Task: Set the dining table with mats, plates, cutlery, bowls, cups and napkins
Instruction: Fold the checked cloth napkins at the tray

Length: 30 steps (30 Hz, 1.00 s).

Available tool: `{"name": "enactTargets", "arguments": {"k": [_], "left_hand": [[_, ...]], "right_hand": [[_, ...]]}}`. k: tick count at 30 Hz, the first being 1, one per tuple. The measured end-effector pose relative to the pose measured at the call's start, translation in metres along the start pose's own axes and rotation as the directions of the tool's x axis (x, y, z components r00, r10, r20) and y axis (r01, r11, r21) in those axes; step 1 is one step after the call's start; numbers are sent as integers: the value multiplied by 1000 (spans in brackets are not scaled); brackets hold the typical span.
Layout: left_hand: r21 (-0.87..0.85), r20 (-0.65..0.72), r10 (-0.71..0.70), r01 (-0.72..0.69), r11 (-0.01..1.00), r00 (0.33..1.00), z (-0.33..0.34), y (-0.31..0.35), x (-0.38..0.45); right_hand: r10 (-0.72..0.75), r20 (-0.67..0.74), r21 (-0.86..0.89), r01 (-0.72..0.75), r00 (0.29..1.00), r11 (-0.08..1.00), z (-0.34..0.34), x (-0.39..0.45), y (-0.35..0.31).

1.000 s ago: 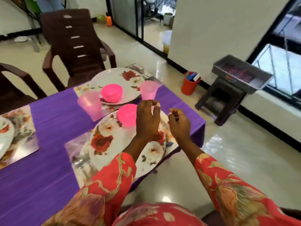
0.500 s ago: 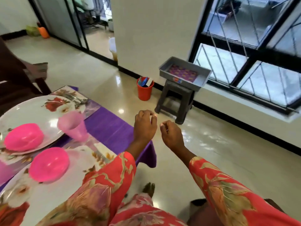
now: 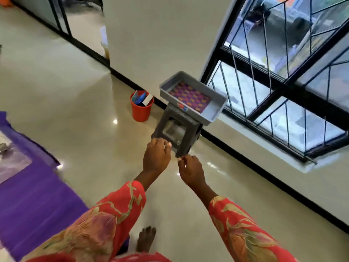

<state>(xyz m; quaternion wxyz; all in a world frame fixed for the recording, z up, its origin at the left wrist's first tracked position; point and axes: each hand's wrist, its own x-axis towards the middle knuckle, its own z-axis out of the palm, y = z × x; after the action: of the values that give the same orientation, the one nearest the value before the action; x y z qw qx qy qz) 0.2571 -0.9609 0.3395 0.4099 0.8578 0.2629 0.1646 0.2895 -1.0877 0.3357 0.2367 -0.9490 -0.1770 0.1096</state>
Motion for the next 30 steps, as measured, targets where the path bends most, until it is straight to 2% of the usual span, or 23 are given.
{"name": "enactTargets", "arguments": {"k": [9,16,21,30], "left_hand": [[56,139,24,-33,998,990,61,44,89],[173,207,-5,-32,984,978,91,47,154],[203,247,27,-79,976,969,131,52,228],[303,354,-29,-85,949,935,185,81,384]], "right_hand": [[105,-43,69,-102,994,992,-35,98,28],[163,-1,57,-163,987,985,-44,171,49],[144,36,45,-146,989,988,-50,262,65],[183,97,28,-187,978,982,-77,435,91]]}}
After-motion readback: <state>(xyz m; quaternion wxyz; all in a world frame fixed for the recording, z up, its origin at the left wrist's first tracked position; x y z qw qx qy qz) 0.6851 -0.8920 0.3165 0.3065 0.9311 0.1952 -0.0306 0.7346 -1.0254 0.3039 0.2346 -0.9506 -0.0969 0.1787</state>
